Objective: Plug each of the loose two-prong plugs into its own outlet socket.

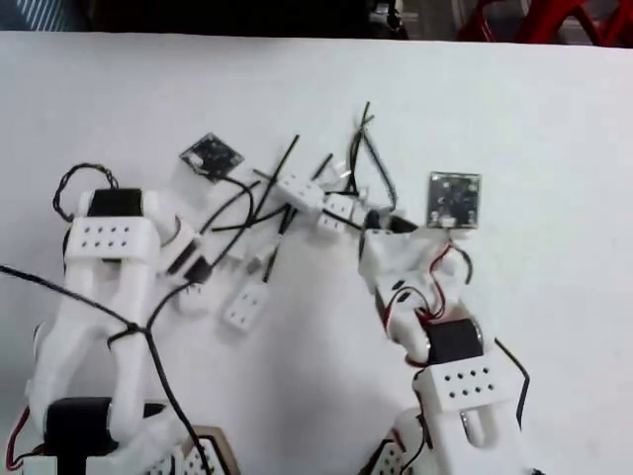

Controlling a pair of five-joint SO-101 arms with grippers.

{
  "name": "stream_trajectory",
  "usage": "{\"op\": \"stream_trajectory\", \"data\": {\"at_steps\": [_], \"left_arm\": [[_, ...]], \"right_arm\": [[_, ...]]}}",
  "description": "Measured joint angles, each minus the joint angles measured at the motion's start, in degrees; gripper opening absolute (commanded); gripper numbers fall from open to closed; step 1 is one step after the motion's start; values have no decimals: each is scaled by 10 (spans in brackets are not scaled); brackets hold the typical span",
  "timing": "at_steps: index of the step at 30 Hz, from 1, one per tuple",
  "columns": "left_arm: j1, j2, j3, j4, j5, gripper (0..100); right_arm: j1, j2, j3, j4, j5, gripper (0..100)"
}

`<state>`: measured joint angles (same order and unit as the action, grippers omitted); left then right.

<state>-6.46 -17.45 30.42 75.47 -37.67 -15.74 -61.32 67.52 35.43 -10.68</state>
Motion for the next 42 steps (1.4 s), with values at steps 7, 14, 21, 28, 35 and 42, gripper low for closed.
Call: {"op": "stream_trajectory", "data": {"at_steps": [7, 14, 21, 28, 35, 42], "left_arm": [[-18, -146, 24, 12, 33, 248], [-124, -321, 116, 12, 59, 248], [-244, -343, 215, -29, 59, 248], [-294, -345, 332, -120, 59, 246], [-295, -345, 418, -192, 112, 246], [-296, -345, 437, -218, 130, 246]], "right_arm": [[-102, 0, 0, 40, 59, 17], [-219, 0, 0, 40, 107, 17], [-341, 0, 0, 40, 124, 17], [-385, 6, 0, 19, 127, 17], [-388, 143, 0, -79, 155, 17], [-404, 258, 0, -154, 158, 17]]}}
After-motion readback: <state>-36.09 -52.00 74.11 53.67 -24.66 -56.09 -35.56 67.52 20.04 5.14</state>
